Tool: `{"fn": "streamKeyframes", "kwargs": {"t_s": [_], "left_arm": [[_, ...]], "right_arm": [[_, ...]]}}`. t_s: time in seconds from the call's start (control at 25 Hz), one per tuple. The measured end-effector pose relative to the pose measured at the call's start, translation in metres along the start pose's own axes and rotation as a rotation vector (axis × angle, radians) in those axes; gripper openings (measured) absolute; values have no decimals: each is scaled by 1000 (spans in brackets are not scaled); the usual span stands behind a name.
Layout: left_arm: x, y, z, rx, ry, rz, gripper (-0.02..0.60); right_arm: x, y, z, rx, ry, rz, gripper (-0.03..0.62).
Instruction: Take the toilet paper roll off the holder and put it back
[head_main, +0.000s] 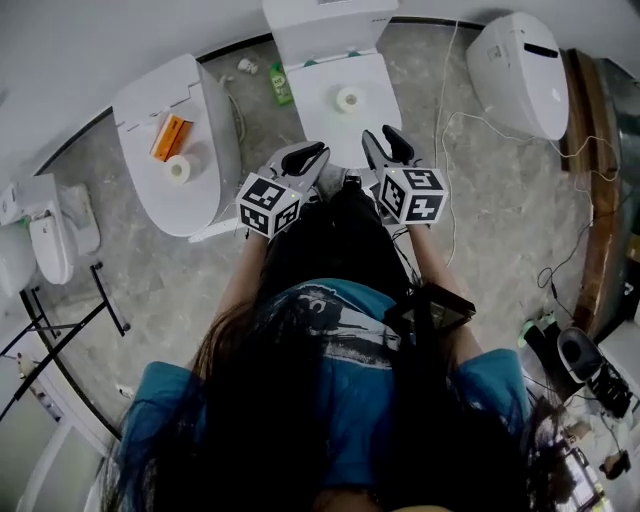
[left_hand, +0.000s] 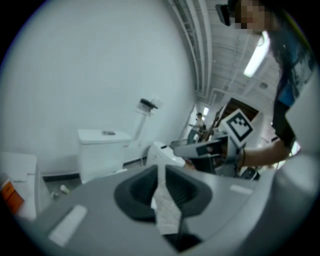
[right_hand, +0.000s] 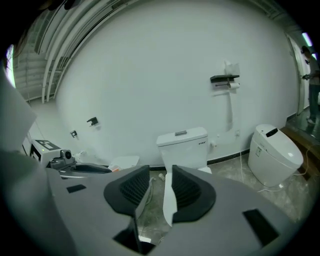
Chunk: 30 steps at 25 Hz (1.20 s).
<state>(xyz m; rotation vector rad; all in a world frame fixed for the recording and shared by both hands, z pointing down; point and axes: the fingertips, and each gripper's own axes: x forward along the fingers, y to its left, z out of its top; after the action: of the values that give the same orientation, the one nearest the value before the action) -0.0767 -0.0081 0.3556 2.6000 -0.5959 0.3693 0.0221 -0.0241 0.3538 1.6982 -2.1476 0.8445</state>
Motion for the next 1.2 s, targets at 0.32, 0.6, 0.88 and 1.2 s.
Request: {"fn": "streamKeyframes", "kwargs": {"t_s": [0.32, 0.6, 0.88, 1.2], "left_arm": [[-18, -38, -7, -7, -12, -8, 44], [-9, -93, -15, 28, -30, -15, 44], [-4, -184, -30, 22, -107, 53, 44], [-29, -282, -97, -1, -67, 139, 44]], "right_arm": [[-61, -10, -24, 17, 26, -64, 45], [-113, -16, -48, -6, 23, -30, 31], [-196, -29, -94, -78, 33, 70, 31], [-271, -38, -152, -83, 40, 155, 26]]}}
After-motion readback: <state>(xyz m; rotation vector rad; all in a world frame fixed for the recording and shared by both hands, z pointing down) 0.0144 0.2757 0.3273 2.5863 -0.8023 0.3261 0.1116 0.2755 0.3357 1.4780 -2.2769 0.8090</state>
